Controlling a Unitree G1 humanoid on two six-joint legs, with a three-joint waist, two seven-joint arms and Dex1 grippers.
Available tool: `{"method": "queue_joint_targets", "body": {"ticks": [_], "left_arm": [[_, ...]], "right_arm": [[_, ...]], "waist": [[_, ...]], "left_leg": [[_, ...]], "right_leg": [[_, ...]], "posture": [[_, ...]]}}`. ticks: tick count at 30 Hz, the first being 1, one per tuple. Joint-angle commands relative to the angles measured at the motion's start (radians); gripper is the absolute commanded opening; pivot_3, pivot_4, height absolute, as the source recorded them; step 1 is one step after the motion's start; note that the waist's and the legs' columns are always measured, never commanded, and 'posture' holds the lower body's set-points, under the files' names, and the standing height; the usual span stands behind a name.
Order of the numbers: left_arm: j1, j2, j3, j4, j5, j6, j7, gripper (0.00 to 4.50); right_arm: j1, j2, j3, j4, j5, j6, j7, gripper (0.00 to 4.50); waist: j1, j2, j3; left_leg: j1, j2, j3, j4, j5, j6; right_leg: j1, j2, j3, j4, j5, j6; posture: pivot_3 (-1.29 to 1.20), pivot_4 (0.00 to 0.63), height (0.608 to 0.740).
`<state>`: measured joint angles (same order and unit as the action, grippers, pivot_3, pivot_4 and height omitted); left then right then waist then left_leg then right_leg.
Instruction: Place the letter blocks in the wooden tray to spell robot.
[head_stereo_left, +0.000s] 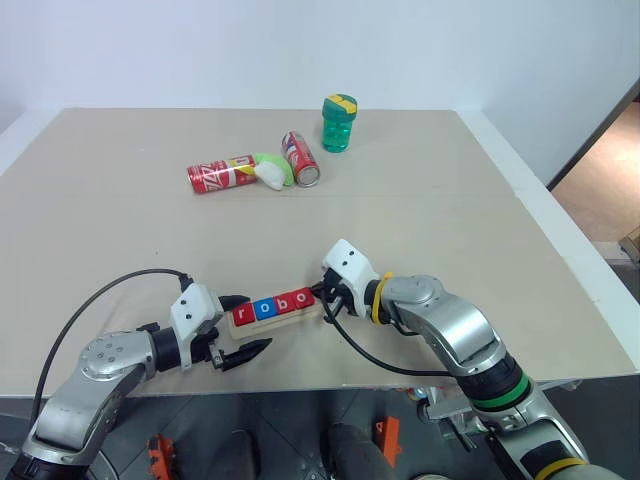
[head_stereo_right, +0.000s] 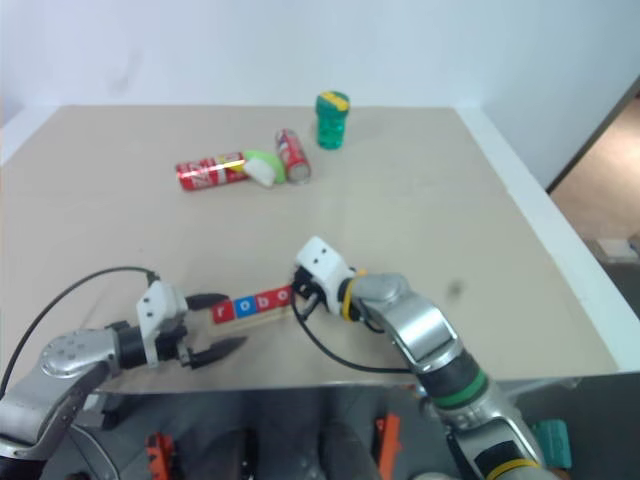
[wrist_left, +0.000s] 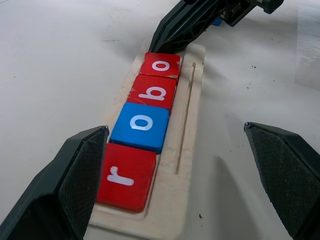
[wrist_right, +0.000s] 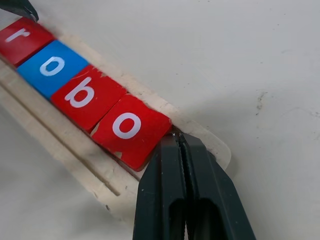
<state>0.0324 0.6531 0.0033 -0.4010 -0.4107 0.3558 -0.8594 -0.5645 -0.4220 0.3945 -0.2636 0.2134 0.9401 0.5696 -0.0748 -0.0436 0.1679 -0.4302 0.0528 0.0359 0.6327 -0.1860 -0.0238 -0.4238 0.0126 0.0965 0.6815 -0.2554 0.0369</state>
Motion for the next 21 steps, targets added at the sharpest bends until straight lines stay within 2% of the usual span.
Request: {"method": "queue_joint_targets", "body": {"ticks": [1, 12, 18, 21], "left_arm": [[-0.011, -0.002, 0.01, -0.022, -0.004, -0.012, 0.002, 4.5], [-0.02, -0.004, 0.006, -0.015, -0.002, -0.016, -0.003, 4.5], [-0.022, -0.004, 0.013, -0.014, -0.013, -0.017, -0.012, 4.5], [-0.03, -0.003, 0.018, -0.017, -0.025, -0.016, -0.023, 4.5]], "right_arm": [[-0.011, -0.019, -0.004, 0.012, -0.022, -0.002, 0.005, 0.04], [-0.018, -0.033, -0.014, 0.044, -0.044, -0.021, 0.0, 0.04], [-0.018, -0.037, -0.074, -0.022, 0.022, 0.03, 0.028, 0.04], [-0.033, -0.042, -0.118, -0.071, 0.065, 0.058, 0.051, 0.82]], "waist": [[0.0, 0.0, 0.0], [0.0, 0.0, 0.0], [0.0, 0.0, 0.0], [0.0, 0.0, 0.0]], "left_leg": [[0.0, 0.0, 0.0, 0.0, 0.0, 0.0], [0.0, 0.0, 0.0, 0.001, 0.0, 0.0], [0.0, 0.0, 0.001, 0.002, 0.001, 0.001], [0.0, 0.0, 0.001, 0.001, 0.001, 0.001]], "right_leg": [[0.0, 0.0, 0.0, 0.0, 0.0, 0.0], [0.001, 0.0, 0.0, 0.0, 0.001, 0.0], [0.001, -0.001, 0.001, 0.0, 0.0, -0.002], [0.0, -0.001, 0.001, 0.0, 0.001, -0.001]], "posture": [[0.0, 0.15, 0.74], [0.0, 0.15, 0.74], [0.0, 0.15, 0.74], [0.0, 0.15, 0.74]]}}
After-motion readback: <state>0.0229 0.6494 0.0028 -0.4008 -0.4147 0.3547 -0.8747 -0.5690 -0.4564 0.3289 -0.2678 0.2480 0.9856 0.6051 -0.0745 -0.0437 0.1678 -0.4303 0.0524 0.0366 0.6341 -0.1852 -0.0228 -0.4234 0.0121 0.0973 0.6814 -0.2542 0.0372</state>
